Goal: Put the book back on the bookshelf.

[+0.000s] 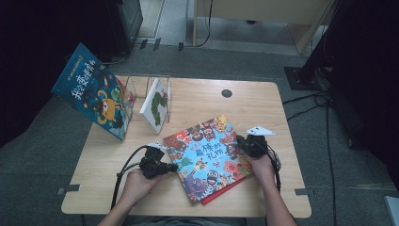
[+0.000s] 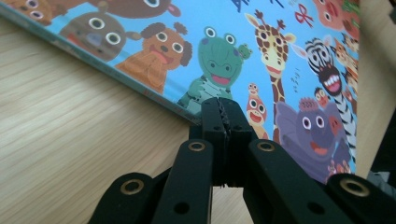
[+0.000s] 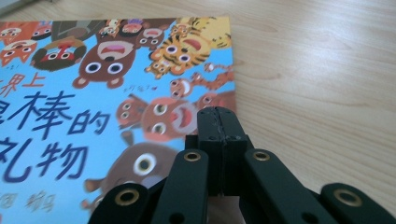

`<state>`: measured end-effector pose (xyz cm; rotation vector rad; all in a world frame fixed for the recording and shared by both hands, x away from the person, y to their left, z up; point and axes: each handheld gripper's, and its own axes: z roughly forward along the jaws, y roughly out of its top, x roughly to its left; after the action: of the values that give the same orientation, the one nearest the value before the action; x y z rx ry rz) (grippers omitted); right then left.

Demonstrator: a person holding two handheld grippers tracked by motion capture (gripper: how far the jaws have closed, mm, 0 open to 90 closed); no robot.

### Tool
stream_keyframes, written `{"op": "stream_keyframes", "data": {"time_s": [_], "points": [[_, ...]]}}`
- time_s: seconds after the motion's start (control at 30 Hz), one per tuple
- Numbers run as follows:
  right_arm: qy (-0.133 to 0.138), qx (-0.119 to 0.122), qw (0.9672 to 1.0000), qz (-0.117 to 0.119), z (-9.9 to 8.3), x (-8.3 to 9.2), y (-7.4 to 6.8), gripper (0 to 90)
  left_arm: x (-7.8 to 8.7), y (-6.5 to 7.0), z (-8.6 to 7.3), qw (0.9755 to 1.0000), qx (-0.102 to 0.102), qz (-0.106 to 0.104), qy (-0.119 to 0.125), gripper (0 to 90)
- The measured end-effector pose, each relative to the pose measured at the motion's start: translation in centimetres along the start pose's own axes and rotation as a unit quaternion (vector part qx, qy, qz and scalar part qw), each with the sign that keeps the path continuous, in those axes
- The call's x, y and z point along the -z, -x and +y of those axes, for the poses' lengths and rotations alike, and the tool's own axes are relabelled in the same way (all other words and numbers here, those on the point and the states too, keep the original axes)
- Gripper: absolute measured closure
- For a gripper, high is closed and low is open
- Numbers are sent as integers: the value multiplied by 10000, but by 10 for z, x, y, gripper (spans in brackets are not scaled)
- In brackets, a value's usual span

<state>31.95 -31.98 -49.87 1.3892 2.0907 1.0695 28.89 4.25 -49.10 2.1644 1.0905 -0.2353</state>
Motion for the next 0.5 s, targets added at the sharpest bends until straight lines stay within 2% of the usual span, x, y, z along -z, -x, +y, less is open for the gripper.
{"op": "stream_keyframes", "data": {"time_s": [0.13,0.5], "points": [[-37,-38,10000,-4,-6,6,1,900,-3,0,6,9998,-64,-123,-105,900],[-28,-181,9998,-37,-25,28,8,893,20,-26,26,9998,14,183,102,898]]}}
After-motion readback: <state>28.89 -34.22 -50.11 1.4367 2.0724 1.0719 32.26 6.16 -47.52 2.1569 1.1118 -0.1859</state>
